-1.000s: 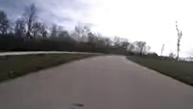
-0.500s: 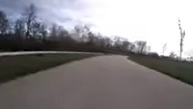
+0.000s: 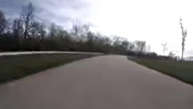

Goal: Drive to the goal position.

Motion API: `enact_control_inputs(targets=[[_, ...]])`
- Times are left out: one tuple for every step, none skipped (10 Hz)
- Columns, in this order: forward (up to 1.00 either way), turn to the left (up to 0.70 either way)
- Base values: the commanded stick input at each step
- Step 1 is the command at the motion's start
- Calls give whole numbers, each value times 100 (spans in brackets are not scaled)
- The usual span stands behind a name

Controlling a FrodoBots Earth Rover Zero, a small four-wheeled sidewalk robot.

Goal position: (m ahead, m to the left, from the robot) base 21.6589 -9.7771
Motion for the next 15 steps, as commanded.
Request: enact_control_inputs(targets=[[100, -2], [100, -14], [100, -28], [100, -27], [100, -6], [100, 0], [100, 0], [100, 0], [100, -14], [100, -32], [100, -37], [100, -33], [100, 0], [100, 0], [100, 0]])
